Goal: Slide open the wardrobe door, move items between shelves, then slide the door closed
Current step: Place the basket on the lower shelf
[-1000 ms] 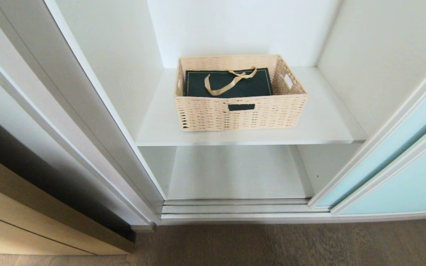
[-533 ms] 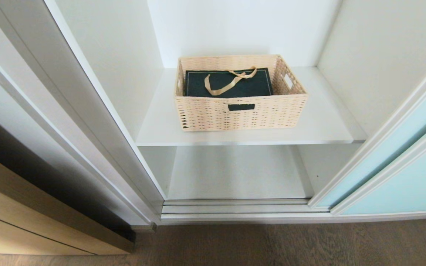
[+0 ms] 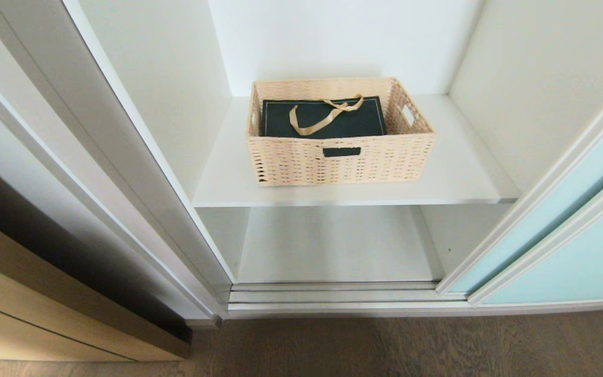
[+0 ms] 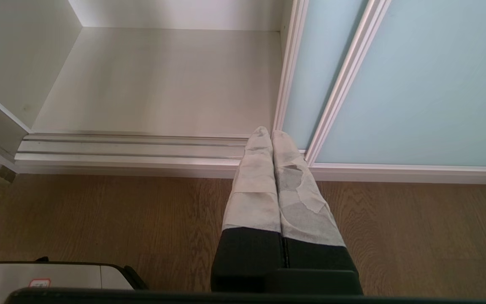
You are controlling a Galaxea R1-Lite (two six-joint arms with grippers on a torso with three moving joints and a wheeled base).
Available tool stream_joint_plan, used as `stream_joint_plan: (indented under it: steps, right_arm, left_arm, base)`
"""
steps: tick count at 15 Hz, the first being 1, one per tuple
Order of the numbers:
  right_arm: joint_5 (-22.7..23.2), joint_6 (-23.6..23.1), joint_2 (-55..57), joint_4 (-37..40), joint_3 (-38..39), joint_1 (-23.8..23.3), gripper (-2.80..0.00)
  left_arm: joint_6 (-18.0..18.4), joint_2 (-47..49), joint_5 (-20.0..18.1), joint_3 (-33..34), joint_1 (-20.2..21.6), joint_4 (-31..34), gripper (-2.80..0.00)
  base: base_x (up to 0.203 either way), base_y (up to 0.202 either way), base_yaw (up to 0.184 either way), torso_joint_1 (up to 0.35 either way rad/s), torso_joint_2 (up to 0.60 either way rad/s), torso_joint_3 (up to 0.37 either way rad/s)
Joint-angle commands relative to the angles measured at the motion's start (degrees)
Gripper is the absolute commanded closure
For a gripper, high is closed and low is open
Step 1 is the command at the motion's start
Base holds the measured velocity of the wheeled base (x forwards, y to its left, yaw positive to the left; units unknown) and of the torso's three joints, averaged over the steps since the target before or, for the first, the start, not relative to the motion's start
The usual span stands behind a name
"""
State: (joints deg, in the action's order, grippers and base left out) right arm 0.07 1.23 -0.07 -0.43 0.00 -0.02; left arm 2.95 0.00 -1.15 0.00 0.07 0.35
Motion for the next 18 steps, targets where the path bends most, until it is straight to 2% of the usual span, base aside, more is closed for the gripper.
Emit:
stream_joint_plan:
  steps: [1, 18]
  right_arm:
    - [-0.12, -0.01, -0.05, 0.04, 0.09, -0.06, 0.0]
    - [-0.16, -0.62, 0.07, -0.01, 0.09, -0.06, 0.0]
  left_arm:
    - [-0.05, 0.09, 0.0, 0.0, 0.01, 0.0, 0.0]
    - [0.57, 0.18, 0.27, 0.0, 0.1, 0.09, 0.0]
  base:
    - [0.0, 0.0, 0.0, 0.0, 0.0, 0.0]
    - [0.0, 0.0, 0.0, 0.0, 0.0, 0.0]
